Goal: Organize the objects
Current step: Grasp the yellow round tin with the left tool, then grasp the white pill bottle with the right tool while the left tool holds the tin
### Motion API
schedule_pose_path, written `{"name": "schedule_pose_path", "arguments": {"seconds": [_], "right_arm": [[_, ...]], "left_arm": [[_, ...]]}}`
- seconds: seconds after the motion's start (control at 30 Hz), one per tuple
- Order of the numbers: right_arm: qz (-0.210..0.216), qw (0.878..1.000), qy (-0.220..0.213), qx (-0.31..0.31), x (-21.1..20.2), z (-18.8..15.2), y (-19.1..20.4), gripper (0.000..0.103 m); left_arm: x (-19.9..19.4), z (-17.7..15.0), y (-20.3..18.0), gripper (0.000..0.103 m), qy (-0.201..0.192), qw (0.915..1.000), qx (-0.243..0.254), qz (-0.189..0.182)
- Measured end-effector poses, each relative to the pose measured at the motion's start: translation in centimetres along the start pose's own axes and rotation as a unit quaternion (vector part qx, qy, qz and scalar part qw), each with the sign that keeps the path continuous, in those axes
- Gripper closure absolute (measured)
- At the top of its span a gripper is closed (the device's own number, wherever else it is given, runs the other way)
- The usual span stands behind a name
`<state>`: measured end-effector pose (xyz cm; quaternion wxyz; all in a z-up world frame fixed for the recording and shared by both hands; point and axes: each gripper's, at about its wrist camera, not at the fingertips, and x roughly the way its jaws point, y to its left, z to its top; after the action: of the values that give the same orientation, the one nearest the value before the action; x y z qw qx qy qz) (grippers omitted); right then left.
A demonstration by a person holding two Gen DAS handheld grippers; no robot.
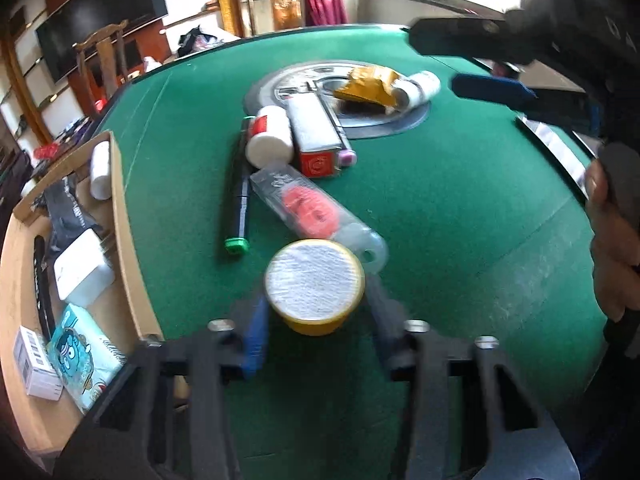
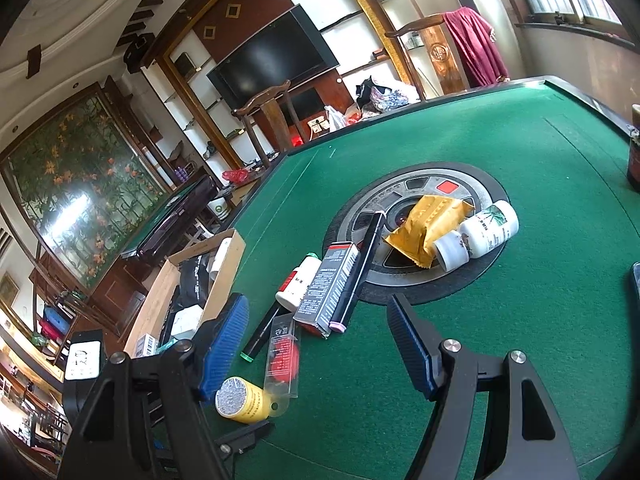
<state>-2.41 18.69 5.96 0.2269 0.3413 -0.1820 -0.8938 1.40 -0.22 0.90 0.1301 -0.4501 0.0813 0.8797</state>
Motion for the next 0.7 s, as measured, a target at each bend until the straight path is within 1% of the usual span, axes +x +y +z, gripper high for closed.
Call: {"name": "schedule_pose_path", "arguments": {"seconds": [0.13, 0.2, 0.3, 0.33, 0.4, 0.43, 0.5, 0.57, 0.7], "right_arm": [[-0.018, 1.0, 0.001, 0.004, 0.2, 0.2, -0.5, 0.031], [-0.036, 0.999, -0.008, 0.009, -0.1, 0.6, -1.3, 0.031], [-0.08, 0.995, -0.043, 0.031, -1.6, 1.9, -3.5, 0.031], [-0.104, 0.993, -0.049, 0.041, -2.0, 2.4, -4.6, 0.031], [-0.133, 0.989, -0.038, 0.055, -1.8, 3.0, -6.3, 0.031], [-0.139, 0.987, -0.027, 0.075, -1.4, 3.3, -7.6, 0.031], [-0.128, 0.984, -0.007, 0.124, -0.6, 3.4, -9.4, 0.031], [-0.114, 0.979, 0.012, 0.166, 0.5, 3.4, -10.5, 0.031], [-0.128, 0.972, 0.029, 0.195, 2.8, 3.9, -10.8, 0.031]], "left_arm": [[-0.1, 0.0, 1.1, 0.064, -0.013, 0.9995, -0.027, -0.009], [-0.3, 0.0, 1.7, 0.064, -0.023, 0.9987, -0.042, -0.02], [-0.6, -0.1, 2.6, 0.064, -0.035, 0.9958, -0.065, -0.054], [-0.7, -0.1, 2.9, 0.064, -0.039, 0.9947, -0.072, -0.062], [-0.8, 0.0, 3.2, 0.064, -0.042, 0.9937, -0.075, -0.072], [-0.9, -0.1, 3.5, 0.064, -0.042, 0.9928, -0.078, -0.081], [-0.9, -0.1, 3.5, 0.064, -0.042, 0.9911, -0.082, -0.096], [-1.1, -0.2, 3.6, 0.064, -0.045, 0.9906, -0.083, -0.098], [-1.6, -0.2, 3.4, 0.064, -0.051, 0.9907, -0.078, -0.1]]}}
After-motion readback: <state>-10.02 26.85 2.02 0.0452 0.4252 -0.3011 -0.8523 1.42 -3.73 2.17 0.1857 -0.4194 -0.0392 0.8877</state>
